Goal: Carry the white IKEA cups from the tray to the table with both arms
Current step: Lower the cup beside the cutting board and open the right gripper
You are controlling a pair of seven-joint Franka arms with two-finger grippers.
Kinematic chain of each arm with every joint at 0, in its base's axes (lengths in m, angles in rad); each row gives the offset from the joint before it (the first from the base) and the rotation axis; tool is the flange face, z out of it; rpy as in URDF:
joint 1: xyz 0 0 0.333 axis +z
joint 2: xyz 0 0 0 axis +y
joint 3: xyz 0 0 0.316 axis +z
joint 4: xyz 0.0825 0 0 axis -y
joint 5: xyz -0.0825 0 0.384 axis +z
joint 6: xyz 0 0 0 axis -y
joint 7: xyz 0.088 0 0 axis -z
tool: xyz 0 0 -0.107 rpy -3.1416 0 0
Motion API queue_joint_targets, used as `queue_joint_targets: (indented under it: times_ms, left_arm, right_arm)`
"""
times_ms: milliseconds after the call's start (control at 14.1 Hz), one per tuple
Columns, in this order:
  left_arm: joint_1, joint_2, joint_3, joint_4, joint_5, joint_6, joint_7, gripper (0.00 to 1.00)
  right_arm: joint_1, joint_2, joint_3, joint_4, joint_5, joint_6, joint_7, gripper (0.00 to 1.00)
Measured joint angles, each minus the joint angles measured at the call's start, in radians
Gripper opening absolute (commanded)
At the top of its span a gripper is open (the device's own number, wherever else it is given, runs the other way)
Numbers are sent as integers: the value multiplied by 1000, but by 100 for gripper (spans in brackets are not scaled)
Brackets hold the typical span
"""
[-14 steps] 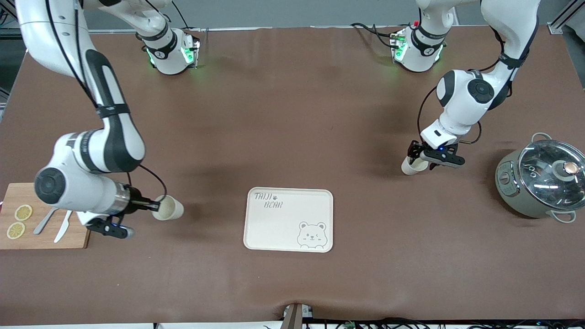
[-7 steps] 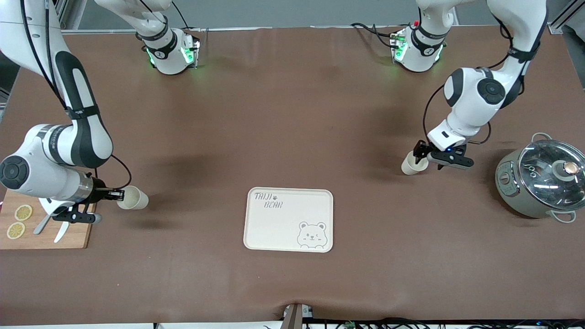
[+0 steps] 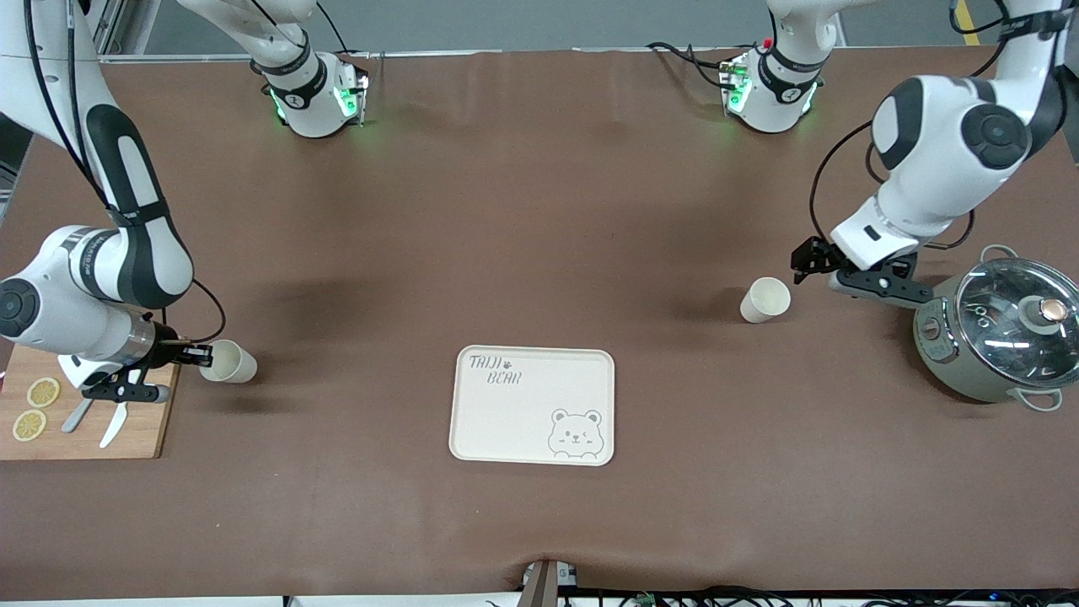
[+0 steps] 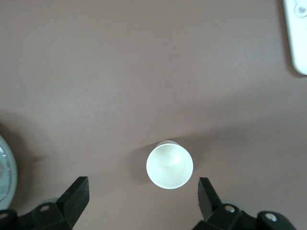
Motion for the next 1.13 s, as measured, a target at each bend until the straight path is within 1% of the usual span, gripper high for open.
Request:
queue_joint_targets:
  times_ms: [142,212,283,354,496,638,779,921,1133]
  left_arm:
    - [0,1,0,38,-2,-24,0,100]
    - [0,1,0,45,-2,-26,0,100]
    - [0,1,0,50,-2,-26,0,100]
    - [0,1,0,56,-3,-26,-5,100]
    - [-1,0,-1,72,-4,-33,-26,100]
    - [-3,0,-1,110,-4,-70,-44,100]
    - [-3,0,-1,152,-5,-107,-52,100]
    - [-3,3,-1,183,-5,-120,-74,100]
    - [-3,19,-1,251,-5,-177,-88,100]
  right_arm:
    - [-2,16,0,-1,0,5,0,0]
    - [-3,21,0,0,0,8,0,7]
    - [-4,20,0,0,0,8,0,60]
    - [-4,20,0,2,0,8,0,100]
    - [-5,20,0,5,0,8,0,100]
    - [-5,20,3,23,0,3,0,100]
    - [-4,18,6,70,0,-48,0,100]
    - [-5,13,6,154,0,-138,0,100]
    - [-4,6,10,348,0,-371,-1,100]
